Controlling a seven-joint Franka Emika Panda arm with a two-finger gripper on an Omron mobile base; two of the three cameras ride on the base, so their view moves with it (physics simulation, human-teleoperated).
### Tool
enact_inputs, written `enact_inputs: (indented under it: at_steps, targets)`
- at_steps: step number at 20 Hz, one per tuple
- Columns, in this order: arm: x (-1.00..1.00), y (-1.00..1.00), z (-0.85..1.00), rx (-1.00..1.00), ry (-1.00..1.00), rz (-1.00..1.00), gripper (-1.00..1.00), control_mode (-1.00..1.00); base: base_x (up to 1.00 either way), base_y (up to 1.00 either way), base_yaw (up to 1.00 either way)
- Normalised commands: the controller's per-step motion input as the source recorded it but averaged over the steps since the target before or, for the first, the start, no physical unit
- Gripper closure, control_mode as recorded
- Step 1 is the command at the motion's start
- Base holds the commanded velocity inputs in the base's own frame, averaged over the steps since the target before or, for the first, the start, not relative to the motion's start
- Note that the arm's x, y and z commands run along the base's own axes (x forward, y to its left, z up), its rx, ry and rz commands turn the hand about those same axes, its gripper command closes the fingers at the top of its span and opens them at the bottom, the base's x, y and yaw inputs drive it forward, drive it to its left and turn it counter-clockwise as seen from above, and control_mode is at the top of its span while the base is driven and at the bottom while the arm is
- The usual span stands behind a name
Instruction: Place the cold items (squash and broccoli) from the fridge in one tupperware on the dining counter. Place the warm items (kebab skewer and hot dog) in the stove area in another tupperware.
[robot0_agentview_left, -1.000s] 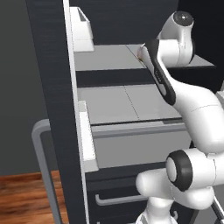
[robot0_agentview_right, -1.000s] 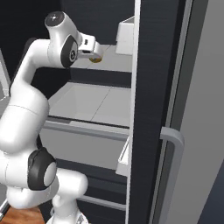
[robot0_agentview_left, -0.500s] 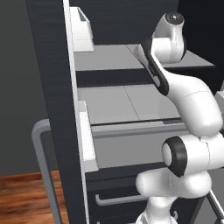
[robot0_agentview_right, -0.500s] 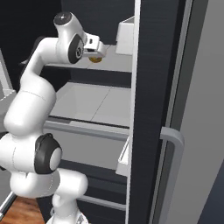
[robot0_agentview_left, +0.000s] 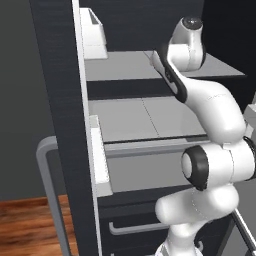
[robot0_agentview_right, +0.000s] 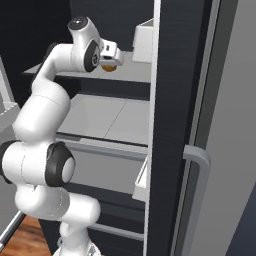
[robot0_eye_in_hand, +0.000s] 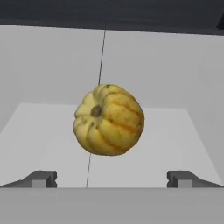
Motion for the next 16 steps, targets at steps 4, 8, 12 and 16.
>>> enact_inputs:
  at_steps: [4,8,12,16]
  targets:
    - [0.30,0.00,-0.06,0.00,0.00,0.00,-1.00,-1.00,0.00,0.00,0.00]
    - [0.33,0.00,-0.06,0.00,0.00,0.00,-1.00,-1.00,0.00,0.00,0.00]
    - [0.36,0.00,-0.07,0.00,0.00,0.00,-1.00,-1.00,0.00,0.00,0.00]
    - [0.29,0.00,-0.07,0.00,0.00,0.00,-1.00,-1.00,0.00,0.00,0.00]
